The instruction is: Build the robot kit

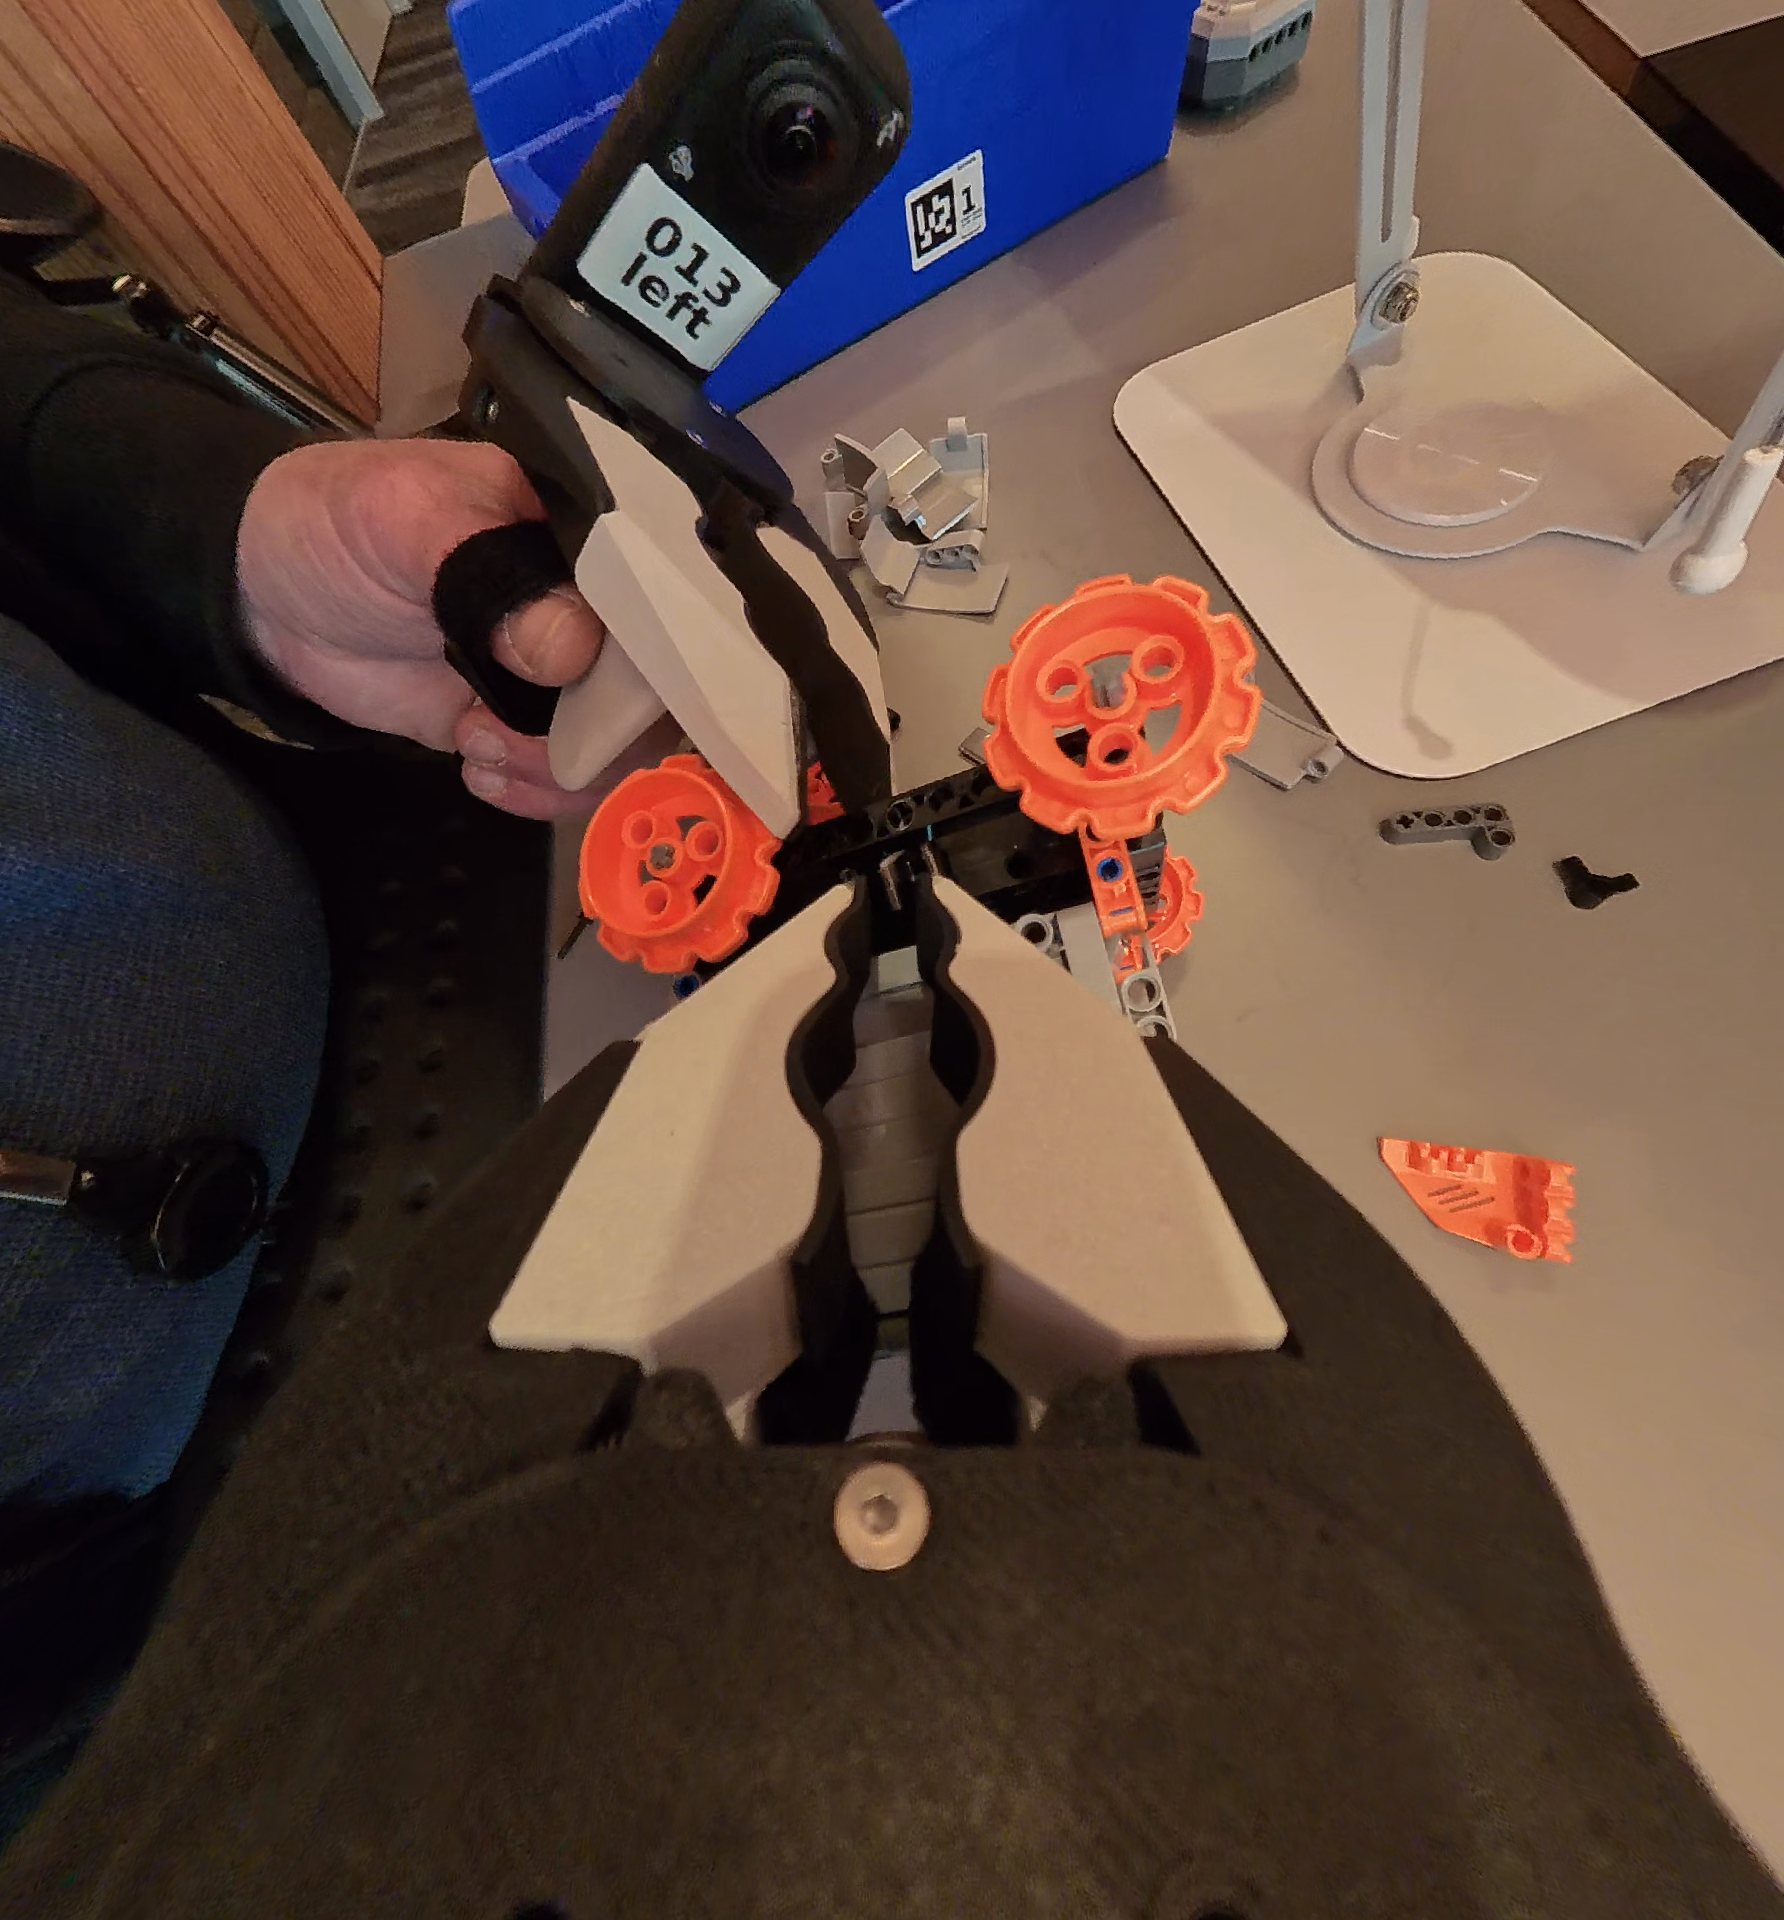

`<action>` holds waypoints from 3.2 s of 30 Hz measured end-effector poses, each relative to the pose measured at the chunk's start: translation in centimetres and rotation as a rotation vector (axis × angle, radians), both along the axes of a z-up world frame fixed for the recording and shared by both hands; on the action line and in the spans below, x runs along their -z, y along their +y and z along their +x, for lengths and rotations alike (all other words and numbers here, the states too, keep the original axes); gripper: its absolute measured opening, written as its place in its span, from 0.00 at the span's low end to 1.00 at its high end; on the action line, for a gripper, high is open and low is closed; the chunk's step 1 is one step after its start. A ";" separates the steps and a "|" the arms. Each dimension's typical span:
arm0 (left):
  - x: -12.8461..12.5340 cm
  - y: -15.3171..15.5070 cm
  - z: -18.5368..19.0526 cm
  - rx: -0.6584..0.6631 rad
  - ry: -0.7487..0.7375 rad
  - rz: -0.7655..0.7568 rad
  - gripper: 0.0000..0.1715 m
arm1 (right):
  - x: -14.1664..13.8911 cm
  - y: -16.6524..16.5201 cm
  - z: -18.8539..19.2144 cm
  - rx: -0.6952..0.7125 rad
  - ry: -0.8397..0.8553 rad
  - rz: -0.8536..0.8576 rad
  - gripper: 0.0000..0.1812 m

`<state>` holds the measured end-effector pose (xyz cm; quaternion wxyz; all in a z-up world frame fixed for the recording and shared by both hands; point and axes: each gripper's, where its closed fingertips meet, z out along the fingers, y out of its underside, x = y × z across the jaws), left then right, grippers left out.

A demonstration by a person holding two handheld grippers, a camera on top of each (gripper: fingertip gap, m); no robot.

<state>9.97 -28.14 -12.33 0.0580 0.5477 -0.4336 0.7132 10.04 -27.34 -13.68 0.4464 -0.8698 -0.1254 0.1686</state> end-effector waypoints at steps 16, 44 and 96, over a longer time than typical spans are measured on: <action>-0.3 0.9 -0.2 -0.003 -0.004 0.002 0.16 | 0.3 -0.3 0.3 0.007 -0.132 -0.061 0.03; 2.3 -0.4 -2.5 0.053 -0.381 0.889 0.19 | 0.1 -0.6 -3.0 0.138 -0.178 -0.233 0.29; -1.9 -3.2 -1.4 0.255 -0.495 1.159 0.09 | -4.5 -3.0 -0.4 0.245 0.545 0.212 0.22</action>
